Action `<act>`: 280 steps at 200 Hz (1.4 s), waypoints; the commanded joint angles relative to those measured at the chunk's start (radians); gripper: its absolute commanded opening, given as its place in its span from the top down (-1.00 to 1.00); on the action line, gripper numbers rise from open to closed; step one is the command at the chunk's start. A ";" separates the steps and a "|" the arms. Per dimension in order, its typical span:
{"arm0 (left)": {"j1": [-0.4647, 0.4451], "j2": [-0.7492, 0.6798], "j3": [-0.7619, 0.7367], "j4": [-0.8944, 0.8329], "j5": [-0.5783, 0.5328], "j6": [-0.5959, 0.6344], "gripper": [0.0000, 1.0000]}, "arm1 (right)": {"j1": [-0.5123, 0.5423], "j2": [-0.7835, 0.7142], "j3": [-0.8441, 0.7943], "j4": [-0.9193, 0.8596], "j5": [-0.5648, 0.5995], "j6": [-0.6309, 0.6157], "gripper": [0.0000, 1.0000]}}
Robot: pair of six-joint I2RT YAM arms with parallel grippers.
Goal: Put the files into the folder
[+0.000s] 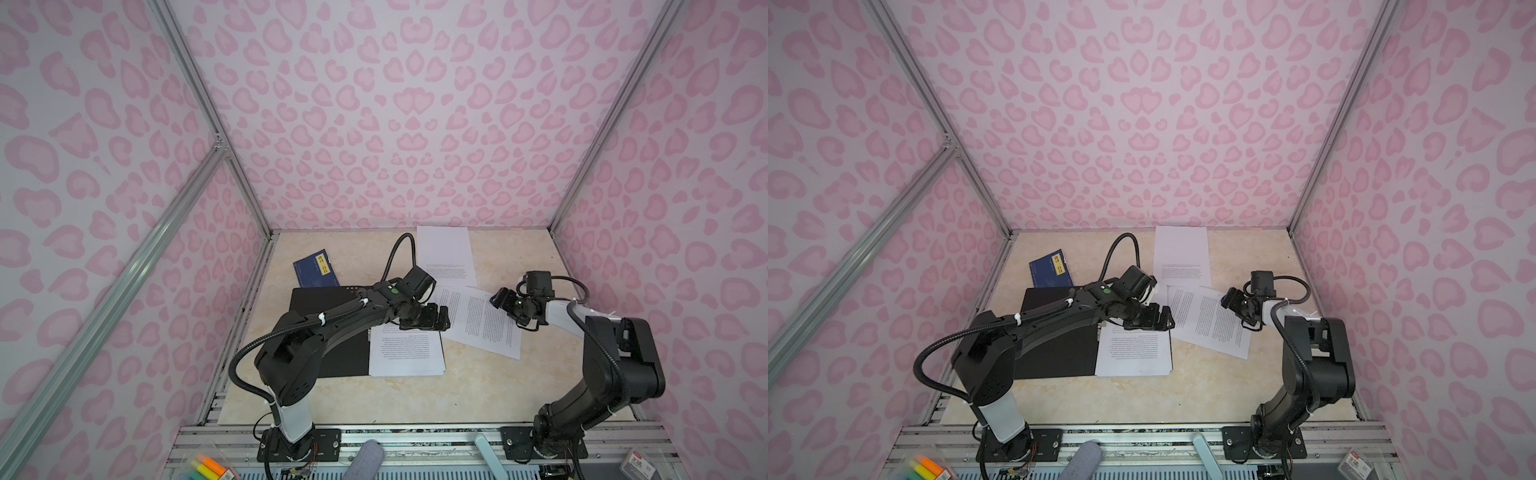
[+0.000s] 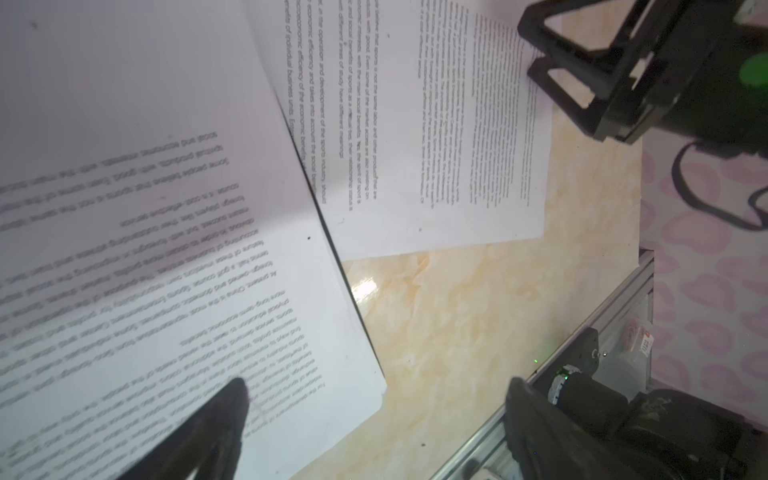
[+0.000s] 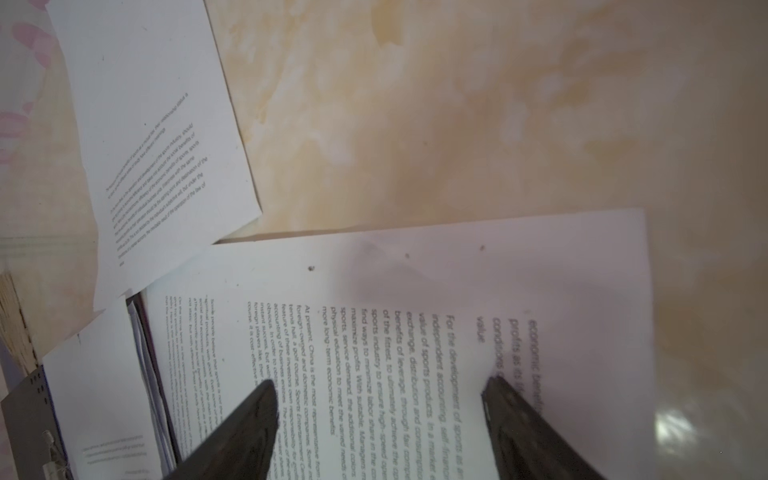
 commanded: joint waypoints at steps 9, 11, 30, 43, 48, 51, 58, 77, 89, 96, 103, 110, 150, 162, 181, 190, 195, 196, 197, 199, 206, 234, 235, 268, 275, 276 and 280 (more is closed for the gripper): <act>-0.013 0.111 0.107 0.038 0.052 -0.019 -0.96 | -0.070 -0.195 -0.191 -0.243 -0.033 0.072 -0.61; -0.013 0.119 0.115 0.037 0.056 -0.020 -0.96 | -0.074 -0.214 -0.199 -0.254 -0.035 0.074 -0.61; -0.030 0.179 0.176 0.040 0.080 -0.022 -0.96 | -0.078 -0.416 -0.254 -0.335 -0.061 0.095 -0.61; -0.043 0.212 0.214 0.040 0.095 -0.023 -0.95 | -0.077 -0.517 -0.250 -0.356 -0.045 0.109 -0.62; -0.050 0.223 0.227 0.040 0.100 -0.026 -0.95 | -0.081 -0.543 -0.239 -0.356 -0.038 0.109 -0.64; -0.053 0.230 0.234 0.040 0.103 -0.027 -0.96 | -0.084 -0.552 -0.229 -0.359 -0.031 0.104 -0.66; -0.061 0.244 0.250 0.040 0.108 -0.032 -0.96 | -0.086 -0.558 -0.200 -0.367 -0.001 0.089 -0.70; -0.085 0.277 0.282 0.036 0.114 -0.045 -0.96 | -0.117 -0.480 -0.117 -0.370 0.027 0.048 -0.76; -0.097 0.295 0.288 0.039 0.107 -0.058 -0.96 | -0.145 -0.393 -0.072 -0.367 0.029 0.031 -0.76; -0.099 0.305 0.288 0.044 0.104 -0.069 -0.95 | -0.163 -0.336 -0.043 -0.376 0.024 0.009 -0.76; -0.099 0.318 0.285 0.052 0.103 -0.082 -0.96 | -0.179 -0.281 -0.018 -0.379 0.022 -0.002 -0.74; -0.099 0.329 0.284 0.059 0.106 -0.089 -0.96 | -0.190 -0.238 -0.008 -0.367 0.025 -0.008 -0.72; -0.101 0.377 0.300 0.073 0.094 -0.084 -0.96 | -0.226 -0.159 -0.038 -0.298 0.066 0.016 -0.70; -0.101 0.398 0.314 0.061 0.090 -0.075 -0.95 | -0.233 -0.160 -0.045 -0.294 0.079 0.011 -0.71; -0.099 0.436 0.341 0.042 0.082 -0.060 -0.96 | -0.249 -0.141 -0.044 -0.294 0.072 0.004 -0.71; -0.098 0.456 0.362 0.031 0.074 -0.049 -0.96 | -0.250 -0.129 -0.045 -0.288 0.059 0.003 -0.71; -0.098 0.467 0.374 0.023 0.068 -0.044 -0.96 | -0.250 -0.120 -0.044 -0.286 0.049 0.003 -0.70; -0.098 0.470 0.377 0.021 0.067 -0.043 -0.95 | -0.250 -0.118 -0.044 -0.286 0.047 0.003 -0.70; -0.097 0.472 0.378 0.020 0.066 -0.041 -0.96 | -0.250 -0.116 -0.044 -0.286 0.046 0.004 -0.70; -0.096 0.476 0.385 0.017 0.064 -0.038 -0.95 | -0.250 -0.113 -0.043 -0.286 0.042 0.005 -0.70; -0.094 0.490 0.403 0.011 0.057 -0.031 -0.95 | -0.250 -0.104 -0.045 -0.282 0.025 0.006 -0.70; -0.081 0.558 0.485 -0.013 0.049 -0.011 -0.95 | -0.249 -0.087 -0.076 -0.271 -0.063 0.023 -0.68; -0.081 0.560 0.485 -0.014 0.050 -0.012 -0.96 | -0.249 -0.087 -0.078 -0.270 -0.067 0.024 -0.68; -0.060 0.613 0.555 -0.038 0.045 0.010 -0.95 | -0.229 -0.116 -0.129 -0.245 -0.186 0.030 -0.68; -0.055 0.616 0.558 -0.043 0.041 0.018 -0.95 | -0.219 -0.129 -0.131 -0.240 -0.207 0.026 -0.69; -0.055 0.616 0.559 -0.044 0.040 0.020 -0.95 | -0.218 -0.130 -0.130 -0.239 -0.211 0.024 -0.69; -0.052 0.615 0.556 -0.047 0.039 0.026 -0.95 | -0.213 -0.138 -0.130 -0.230 -0.226 0.022 -0.70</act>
